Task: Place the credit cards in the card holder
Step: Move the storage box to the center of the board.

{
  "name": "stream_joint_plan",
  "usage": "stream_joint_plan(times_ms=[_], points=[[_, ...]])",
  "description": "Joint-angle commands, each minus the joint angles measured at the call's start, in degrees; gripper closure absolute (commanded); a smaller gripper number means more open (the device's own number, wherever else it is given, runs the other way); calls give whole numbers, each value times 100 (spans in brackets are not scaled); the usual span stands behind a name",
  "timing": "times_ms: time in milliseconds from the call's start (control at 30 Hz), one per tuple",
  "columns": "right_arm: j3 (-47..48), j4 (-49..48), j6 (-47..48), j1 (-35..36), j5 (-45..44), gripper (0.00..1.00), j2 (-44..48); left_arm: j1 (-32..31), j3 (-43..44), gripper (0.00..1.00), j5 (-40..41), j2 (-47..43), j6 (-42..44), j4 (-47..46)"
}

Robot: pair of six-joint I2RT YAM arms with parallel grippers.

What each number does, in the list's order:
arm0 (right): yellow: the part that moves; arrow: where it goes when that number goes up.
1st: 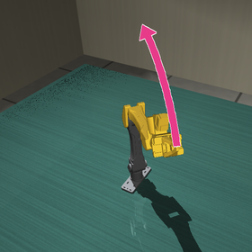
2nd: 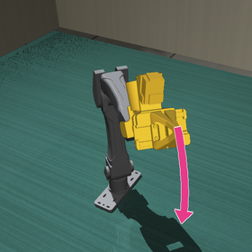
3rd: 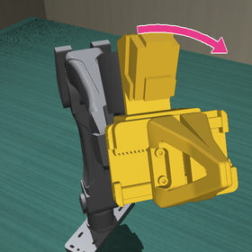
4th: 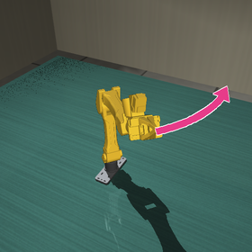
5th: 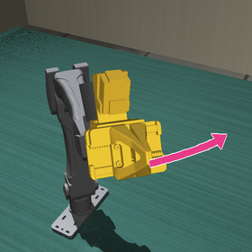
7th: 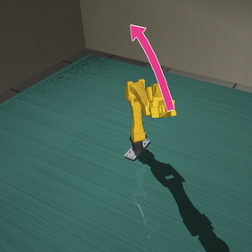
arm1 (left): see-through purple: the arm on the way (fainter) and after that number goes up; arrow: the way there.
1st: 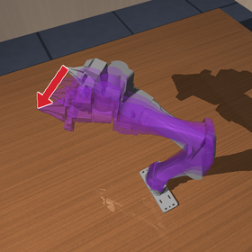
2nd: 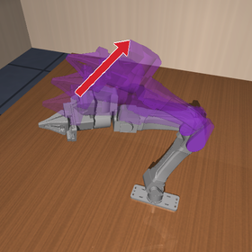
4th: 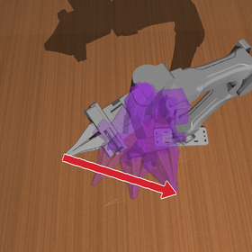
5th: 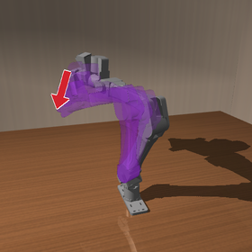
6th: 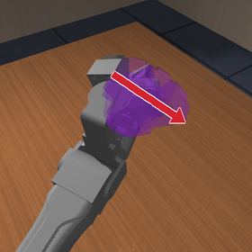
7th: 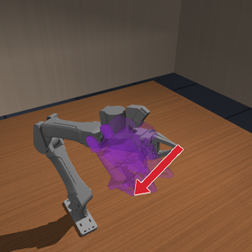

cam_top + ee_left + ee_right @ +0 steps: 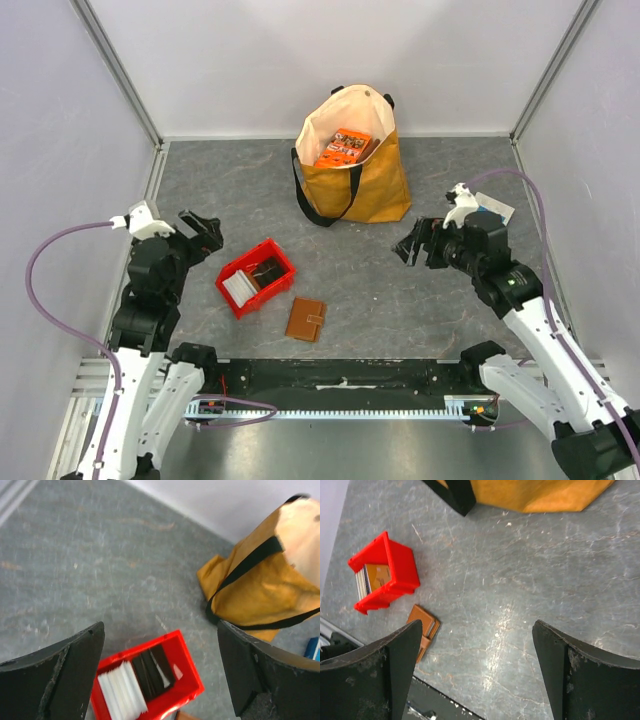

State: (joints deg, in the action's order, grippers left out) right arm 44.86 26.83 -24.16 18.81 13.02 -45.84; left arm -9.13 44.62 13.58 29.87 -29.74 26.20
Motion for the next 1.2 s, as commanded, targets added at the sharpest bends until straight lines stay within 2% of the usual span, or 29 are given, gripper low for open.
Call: stream_joint_plan(times_ms=[0, 233, 333, 500, 600, 800, 1033, 1167], points=[[400, 287, 70, 561, -334, 2, -380, 7, 319, 1, 38, 431, -586, 1088], [673, 280, -71, 1834, -782, 2, -1338, 7, 407, 1, 3, 758, -735, 1563], [629, 78, -369, 2739, -1229, 2, -1812, -1, 188, 1, 232, 538, -735, 1651], [751, -660, -1046, 3550, -1504, 2, -2534, 16, -164, 1, 180, 441, -1069, 1810], [1120, -977, -1073, 3726, -1495, 2, -2999, 7, -243, 1, 92, 590, -1192, 1749], [2324, -943, -845, 3753, -1714, 2, -4430, 16, -559, 1, 57, 889, -1649, 1608], [3756, -600, -476, 3744, -2049, 2, -5723, 16, -1043, 1, 56, 679, -2255, 1555], [4205, -530, -318, 3744, -2163, 2, -6321, 25, -1245, 1, 109, 503, -2449, 1529]])
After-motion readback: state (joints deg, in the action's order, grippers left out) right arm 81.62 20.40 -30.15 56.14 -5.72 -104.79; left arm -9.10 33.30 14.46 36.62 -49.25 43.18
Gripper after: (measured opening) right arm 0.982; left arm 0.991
